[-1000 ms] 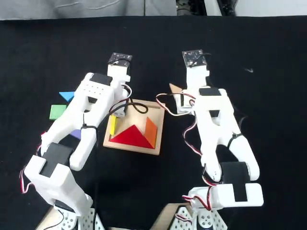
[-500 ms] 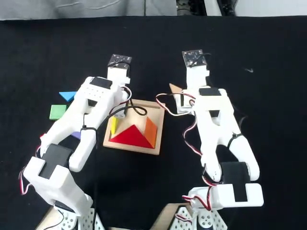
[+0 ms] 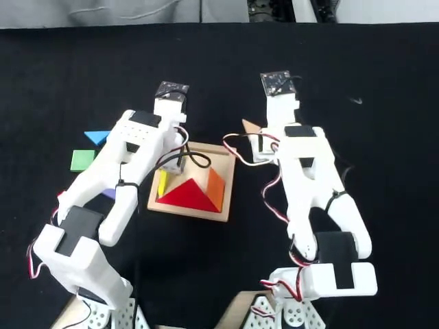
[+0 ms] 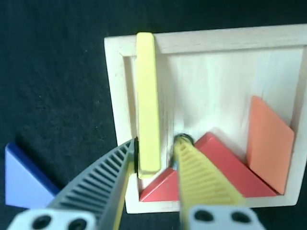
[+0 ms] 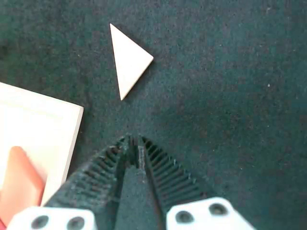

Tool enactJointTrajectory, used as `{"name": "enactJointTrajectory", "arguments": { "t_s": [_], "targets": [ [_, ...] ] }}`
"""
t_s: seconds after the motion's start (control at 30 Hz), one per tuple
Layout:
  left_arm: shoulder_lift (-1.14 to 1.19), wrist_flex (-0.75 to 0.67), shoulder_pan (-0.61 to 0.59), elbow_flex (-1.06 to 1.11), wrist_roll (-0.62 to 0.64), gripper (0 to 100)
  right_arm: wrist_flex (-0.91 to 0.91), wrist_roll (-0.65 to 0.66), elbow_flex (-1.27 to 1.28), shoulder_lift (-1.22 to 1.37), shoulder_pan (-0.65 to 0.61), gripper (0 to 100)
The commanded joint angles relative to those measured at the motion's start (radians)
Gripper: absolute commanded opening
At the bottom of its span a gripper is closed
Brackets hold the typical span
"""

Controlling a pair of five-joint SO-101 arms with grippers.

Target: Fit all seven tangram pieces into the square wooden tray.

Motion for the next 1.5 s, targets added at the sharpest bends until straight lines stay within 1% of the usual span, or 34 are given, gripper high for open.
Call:
{"name": "enactJointTrajectory", "arguments": {
  "t_s": [0.0, 0.1, 0.37, 0.6, 0.67, 0.7, 0.77, 0.87, 0.93, 1.23, 1.37, 1.47],
  "targets": [
    [-0.049, 0.054, -0.002, -0.048, 0.012, 16, -0.018, 0.008, -0.025, -0.005, 0.011, 1.1],
    [-0.049, 0.083, 0.002, -0.085, 0.012, 16, -0.018, 0.008, -0.025, -0.005, 0.011, 1.1],
    [-0.049, 0.081, 0.073, -0.097, 0.012, 16, -0.018, 0.008, -0.025, -0.005, 0.011, 1.1],
    [-0.069, 0.083, 0.045, -0.133, 0.012, 16, -0.018, 0.008, -0.028, -0.005, 0.014, 1.1],
    [-0.092, 0.066, 0.053, -0.134, 0.012, 16, -0.018, 0.008, -0.028, -0.005, 0.014, 1.1],
    [-0.095, 0.035, 0.067, -0.131, 0.012, 16, -0.018, 0.008, -0.030, -0.005, 0.015, 1.1],
    [-0.097, -0.048, 0.096, -0.114, 0.012, 16, -0.018, 0.008, -0.030, -0.005, 0.015, 1.1],
    [-0.051, -0.219, 0.119, -0.077, 0.012, 16, -0.018, 0.008, -0.030, -0.005, 0.015, 1.1],
    [-0.014, -0.278, 0.119, -0.079, 0.012, 16, -0.018, 0.008, -0.028, -0.005, 0.015, 1.1],
    [0.130, -0.279, 0.114, -0.139, 0.006, 16, -0.018, 0.008, -0.028, -0.005, 0.017, 1.1],
    [0.153, -0.279, 0.119, -0.134, 0.005, 16, -0.018, 0.008, -0.028, -0.005, 0.017, 1.1],
    [0.160, -0.276, 0.097, -0.128, -0.003, 16, -0.018, 0.008, -0.028, -0.005, 0.017, 1.1]
  ]
}}
